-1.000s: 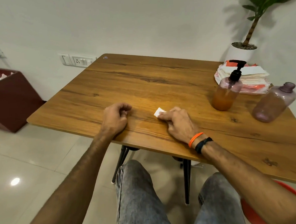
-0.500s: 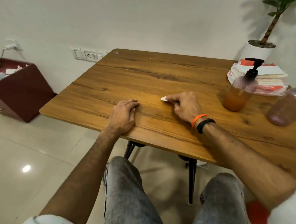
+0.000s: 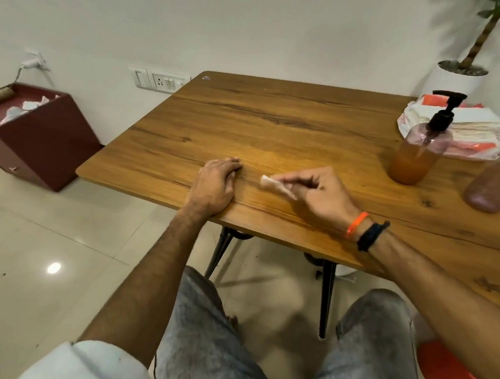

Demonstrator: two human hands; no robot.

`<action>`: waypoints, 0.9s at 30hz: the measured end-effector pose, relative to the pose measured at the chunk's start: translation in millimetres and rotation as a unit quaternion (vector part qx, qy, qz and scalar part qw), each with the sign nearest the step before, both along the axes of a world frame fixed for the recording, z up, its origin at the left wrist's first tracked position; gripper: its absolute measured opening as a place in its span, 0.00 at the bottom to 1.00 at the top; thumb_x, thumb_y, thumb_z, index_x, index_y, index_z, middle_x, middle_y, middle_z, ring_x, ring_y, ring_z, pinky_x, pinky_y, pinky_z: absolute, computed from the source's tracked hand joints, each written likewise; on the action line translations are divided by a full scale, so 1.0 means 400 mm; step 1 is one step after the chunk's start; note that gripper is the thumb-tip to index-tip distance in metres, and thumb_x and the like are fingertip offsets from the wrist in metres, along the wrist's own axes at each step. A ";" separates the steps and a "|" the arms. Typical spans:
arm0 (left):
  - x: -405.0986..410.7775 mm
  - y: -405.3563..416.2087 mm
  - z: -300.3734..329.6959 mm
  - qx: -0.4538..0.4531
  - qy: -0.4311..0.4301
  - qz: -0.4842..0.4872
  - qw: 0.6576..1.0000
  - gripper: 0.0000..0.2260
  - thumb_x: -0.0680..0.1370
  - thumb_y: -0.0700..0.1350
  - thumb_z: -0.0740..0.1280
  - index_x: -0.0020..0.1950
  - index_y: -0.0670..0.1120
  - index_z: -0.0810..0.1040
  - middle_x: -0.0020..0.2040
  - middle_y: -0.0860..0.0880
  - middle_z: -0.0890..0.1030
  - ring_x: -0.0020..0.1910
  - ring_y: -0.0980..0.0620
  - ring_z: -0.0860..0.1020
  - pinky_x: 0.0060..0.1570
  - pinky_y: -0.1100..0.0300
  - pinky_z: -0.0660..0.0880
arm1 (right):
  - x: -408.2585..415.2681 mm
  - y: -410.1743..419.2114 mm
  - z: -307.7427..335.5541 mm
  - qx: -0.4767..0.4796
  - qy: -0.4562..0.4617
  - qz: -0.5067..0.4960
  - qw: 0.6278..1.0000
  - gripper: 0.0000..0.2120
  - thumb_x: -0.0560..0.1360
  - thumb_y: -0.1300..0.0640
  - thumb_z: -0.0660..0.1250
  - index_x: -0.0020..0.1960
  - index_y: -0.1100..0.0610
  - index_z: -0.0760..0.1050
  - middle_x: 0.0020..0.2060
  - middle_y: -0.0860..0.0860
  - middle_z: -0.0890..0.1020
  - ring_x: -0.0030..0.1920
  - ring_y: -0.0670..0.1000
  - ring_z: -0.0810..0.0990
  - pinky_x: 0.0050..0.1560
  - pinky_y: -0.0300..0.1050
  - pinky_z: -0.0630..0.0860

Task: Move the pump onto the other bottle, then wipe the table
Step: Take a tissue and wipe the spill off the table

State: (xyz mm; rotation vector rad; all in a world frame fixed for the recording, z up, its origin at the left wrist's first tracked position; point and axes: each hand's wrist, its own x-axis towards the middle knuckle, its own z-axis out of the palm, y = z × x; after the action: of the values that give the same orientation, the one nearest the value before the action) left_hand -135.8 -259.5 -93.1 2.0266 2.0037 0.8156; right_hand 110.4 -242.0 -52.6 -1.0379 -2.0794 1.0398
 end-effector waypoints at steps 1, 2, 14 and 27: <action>0.000 0.000 0.000 0.001 -0.003 0.001 1.000 0.16 0.81 0.43 0.61 0.68 0.46 0.76 0.71 0.49 0.75 0.71 0.48 0.69 0.73 0.45 0.62 | -0.008 0.031 0.005 0.015 -0.014 -0.047 0.999 0.16 0.78 0.63 0.65 0.56 0.46 0.82 0.56 0.43 0.83 0.54 0.36 0.78 0.55 0.34 0.75; 0.000 -0.001 0.000 0.002 -0.006 0.001 1.000 0.16 0.81 0.43 0.61 0.68 0.46 0.77 0.71 0.49 0.75 0.71 0.48 0.69 0.73 0.45 0.62 | -0.020 0.057 0.008 0.039 -0.047 -0.072 0.996 0.16 0.78 0.64 0.64 0.57 0.46 0.82 0.57 0.43 0.83 0.58 0.39 0.77 0.61 0.36 0.72; 0.005 -0.001 -0.004 0.014 -0.003 0.004 1.000 0.16 0.81 0.42 0.61 0.68 0.46 0.77 0.70 0.49 0.76 0.71 0.47 0.70 0.73 0.46 0.63 | 0.008 -0.072 -0.031 0.158 -0.141 0.224 0.951 0.22 0.74 0.71 0.63 0.60 0.51 0.81 0.59 0.44 0.82 0.61 0.41 0.77 0.62 0.36 0.73; 0.009 -0.006 0.000 0.018 0.003 0.005 1.000 0.16 0.81 0.42 0.61 0.68 0.45 0.77 0.70 0.48 0.76 0.70 0.47 0.70 0.73 0.47 0.63 | 0.067 0.040 -0.032 0.155 -0.220 -0.106 0.957 0.22 0.75 0.69 0.61 0.63 0.52 0.79 0.61 0.51 0.80 0.63 0.50 0.74 0.69 0.41 0.66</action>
State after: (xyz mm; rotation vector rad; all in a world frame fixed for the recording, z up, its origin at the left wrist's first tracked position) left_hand -132.3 -261.8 -93.1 2.0440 2.0179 0.8548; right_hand 137.1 -225.8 -65.3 -1.3794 -2.3088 0.3772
